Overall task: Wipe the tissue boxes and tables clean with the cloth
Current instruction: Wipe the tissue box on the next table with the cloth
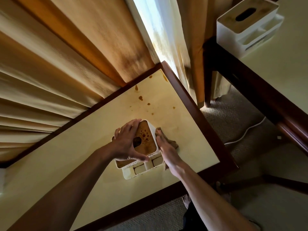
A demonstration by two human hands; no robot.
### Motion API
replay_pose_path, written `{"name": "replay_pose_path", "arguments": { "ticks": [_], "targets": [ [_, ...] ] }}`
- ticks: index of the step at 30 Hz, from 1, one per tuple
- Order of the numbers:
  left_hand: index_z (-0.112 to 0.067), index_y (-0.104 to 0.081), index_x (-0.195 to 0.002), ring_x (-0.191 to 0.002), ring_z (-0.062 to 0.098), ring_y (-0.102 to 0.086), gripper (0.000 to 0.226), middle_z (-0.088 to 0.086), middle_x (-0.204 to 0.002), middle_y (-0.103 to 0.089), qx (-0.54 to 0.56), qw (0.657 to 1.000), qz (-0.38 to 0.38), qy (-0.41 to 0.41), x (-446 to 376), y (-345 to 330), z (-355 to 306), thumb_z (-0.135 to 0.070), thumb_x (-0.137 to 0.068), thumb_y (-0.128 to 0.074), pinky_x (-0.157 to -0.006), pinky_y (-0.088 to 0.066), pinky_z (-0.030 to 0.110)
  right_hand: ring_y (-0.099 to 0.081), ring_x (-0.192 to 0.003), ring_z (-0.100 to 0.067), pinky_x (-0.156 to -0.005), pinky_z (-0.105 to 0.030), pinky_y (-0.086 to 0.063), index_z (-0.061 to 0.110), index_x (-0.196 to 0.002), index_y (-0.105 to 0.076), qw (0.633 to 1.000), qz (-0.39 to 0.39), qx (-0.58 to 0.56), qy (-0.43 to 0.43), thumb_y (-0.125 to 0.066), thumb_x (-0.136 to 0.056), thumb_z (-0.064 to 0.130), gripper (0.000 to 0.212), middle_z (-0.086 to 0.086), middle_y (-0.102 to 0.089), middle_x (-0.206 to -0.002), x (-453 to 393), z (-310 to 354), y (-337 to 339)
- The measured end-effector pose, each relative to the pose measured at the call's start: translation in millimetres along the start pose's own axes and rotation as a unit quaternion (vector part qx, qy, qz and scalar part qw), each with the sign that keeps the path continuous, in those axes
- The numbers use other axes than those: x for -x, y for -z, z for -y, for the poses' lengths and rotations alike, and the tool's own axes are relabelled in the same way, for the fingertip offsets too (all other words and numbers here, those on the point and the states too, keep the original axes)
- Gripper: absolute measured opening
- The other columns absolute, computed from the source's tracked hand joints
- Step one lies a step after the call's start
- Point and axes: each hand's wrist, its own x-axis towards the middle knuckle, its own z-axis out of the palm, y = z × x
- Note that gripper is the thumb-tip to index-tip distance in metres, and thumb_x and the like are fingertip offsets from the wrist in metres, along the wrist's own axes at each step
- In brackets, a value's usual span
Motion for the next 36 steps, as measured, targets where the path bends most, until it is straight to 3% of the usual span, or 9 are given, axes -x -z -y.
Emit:
{"name": "replay_pose_path", "arguments": {
  "ticks": [3,7,12,16,19,22,26,33,36],
  "targets": [
    [-0.034,0.008,-0.154,-0.144,0.023,-0.015,0.150,-0.005,-0.160,-0.006,0.000,1.000,-0.001,-0.002,-1.1,2.0,-1.5,-0.103,-0.035,-0.053,-0.118,-0.013,0.048,-0.046,-0.129,-0.017,-0.103,-0.036,-0.045,0.033,-0.154,-0.020,1.000,0.008,0.007,-0.004,-0.027,-0.105,0.045,0.051,0.004,-0.040,-0.148,-17.0,13.4,-0.9],
    [-0.035,0.005,-0.155,-0.143,0.023,-0.018,0.149,-0.005,-0.160,-0.009,-0.002,1.000,-0.006,-0.002,0.1,2.2,-0.4,-0.103,-0.035,-0.053,-0.118,-0.016,0.049,-0.055,-0.121,-0.026,-0.077,-0.026,-0.059,0.032,-0.145,-0.041,0.999,-0.032,0.026,-0.009,-0.031,-0.105,0.044,0.044,-0.006,-0.053,-0.137,-20.0,18.5,2.1],
    [-0.036,0.002,-0.156,-0.145,0.025,-0.021,0.149,-0.005,-0.162,-0.013,0.033,0.998,-0.035,0.028,5.6,0.2,1.1,-0.102,-0.036,-0.056,-0.117,-0.021,0.056,-0.053,-0.106,0.000,-0.100,-0.026,-0.039,0.030,-0.141,-0.045,0.997,-0.080,-0.017,0.008,-0.035,-0.105,0.039,0.039,0.016,-0.056,-0.118,2.6,21.7,16.6],
    [-0.034,0.002,-0.158,-0.145,0.032,-0.025,0.150,0.001,-0.162,-0.018,0.092,0.983,-0.078,0.140,14.2,-3.1,0.7,-0.097,-0.037,-0.061,-0.112,-0.029,0.064,-0.043,-0.126,-0.005,-0.114,-0.029,-0.028,0.030,-0.146,-0.038,0.996,-0.075,-0.009,0.045,-0.034,-0.106,0.037,0.041,0.016,-0.048,-0.135,21.4,23.6,18.3],
    [-0.033,-0.004,-0.157,-0.141,0.035,-0.034,0.151,0.007,-0.157,-0.028,0.175,0.952,-0.111,0.224,20.9,-7.9,0.8,-0.097,-0.035,-0.065,-0.106,-0.038,0.066,-0.044,-0.122,0.001,-0.101,-0.013,-0.034,0.039,-0.142,-0.036,0.995,-0.066,0.004,0.069,-0.030,-0.107,0.034,0.036,0.019,-0.047,-0.134,26.8,25.3,16.6],
    [-0.029,-0.010,-0.155,-0.134,0.038,-0.043,0.148,0.011,-0.150,-0.039,0.217,0.912,-0.157,0.309,24.8,-15.3,-2.6,-0.098,-0.035,-0.064,-0.102,-0.043,0.063,-0.039,-0.127,0.004,-0.097,-0.012,-0.032,0.052,-0.134,-0.036,0.995,-0.051,0.021,0.083,-0.030,-0.106,0.038,0.032,0.019,-0.043,-0.134,29.7,22.2,14.1],
    [-0.022,-0.001,-0.158,-0.141,0.041,-0.033,0.144,0.016,-0.157,-0.031,0.242,0.860,-0.175,0.412,26.8,-24.5,-15.2,-0.091,-0.050,-0.067,-0.111,-0.035,0.059,-0.051,-0.101,0.025,-0.071,0.000,-0.044,0.039,-0.132,-0.039,0.995,-0.033,0.019,0.092,-0.029,-0.107,0.027,0.030,0.016,-0.050,-0.126,34.3,17.7,10.0],
    [-0.018,0.015,-0.157,-0.145,0.040,-0.027,0.149,0.020,-0.160,-0.023,0.296,0.810,-0.192,0.468,27.3,-25.5,-38.0,-0.094,-0.054,-0.062,-0.113,-0.031,0.055,-0.044,-0.096,0.033,-0.075,0.004,-0.038,0.026,-0.149,-0.026,0.995,-0.014,0.028,0.096,-0.029,-0.107,0.020,0.042,0.024,-0.043,-0.127,39.1,9.4,2.5],
    [-0.022,0.029,-0.152,-0.153,0.034,0.003,0.156,0.015,-0.166,0.006,0.279,0.836,-0.186,0.434,33.0,-23.5,-40.0,-0.103,-0.044,-0.050,-0.117,-0.013,0.065,-0.040,-0.106,0.029,-0.080,0.006,-0.035,0.024,-0.150,-0.027,0.995,-0.024,0.036,0.086,-0.029,-0.107,0.023,0.043,0.018,-0.041,-0.135,39.3,4.1,0.2]
  ]
}}
